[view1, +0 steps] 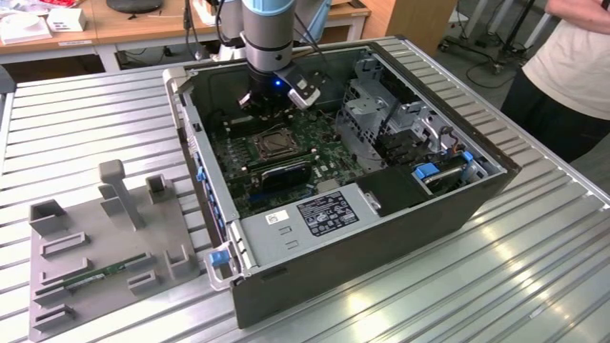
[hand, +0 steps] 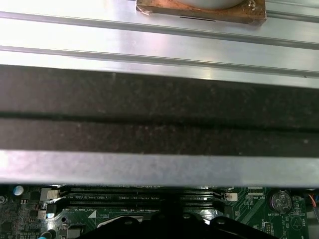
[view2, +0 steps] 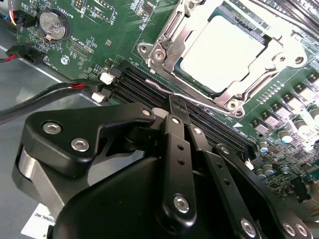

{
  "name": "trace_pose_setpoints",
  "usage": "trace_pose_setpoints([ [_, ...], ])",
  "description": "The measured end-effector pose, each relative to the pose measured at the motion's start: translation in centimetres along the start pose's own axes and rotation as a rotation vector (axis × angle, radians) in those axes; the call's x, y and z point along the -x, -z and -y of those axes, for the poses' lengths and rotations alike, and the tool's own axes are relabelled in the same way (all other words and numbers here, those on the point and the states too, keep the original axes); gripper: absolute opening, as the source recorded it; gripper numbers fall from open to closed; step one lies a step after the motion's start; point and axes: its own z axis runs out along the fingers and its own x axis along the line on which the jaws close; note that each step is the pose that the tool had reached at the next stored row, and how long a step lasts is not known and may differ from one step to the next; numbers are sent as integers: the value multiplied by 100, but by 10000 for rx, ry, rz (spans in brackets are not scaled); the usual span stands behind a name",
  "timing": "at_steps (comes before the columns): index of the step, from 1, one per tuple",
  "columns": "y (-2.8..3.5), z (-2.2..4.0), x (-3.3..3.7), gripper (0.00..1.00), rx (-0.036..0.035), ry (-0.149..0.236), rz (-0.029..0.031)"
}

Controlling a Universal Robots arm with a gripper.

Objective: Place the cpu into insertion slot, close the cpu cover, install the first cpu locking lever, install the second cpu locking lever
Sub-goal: 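Install the first cpu locking lever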

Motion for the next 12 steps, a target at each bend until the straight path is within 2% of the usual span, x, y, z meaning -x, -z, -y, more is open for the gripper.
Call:
trace_pose_setpoints([
  [1,3,0,0,11,-1,0,0],
  [7,124,-23,13,11,0,-1,1],
  [12,131,-25,13,11,0,0,0],
])
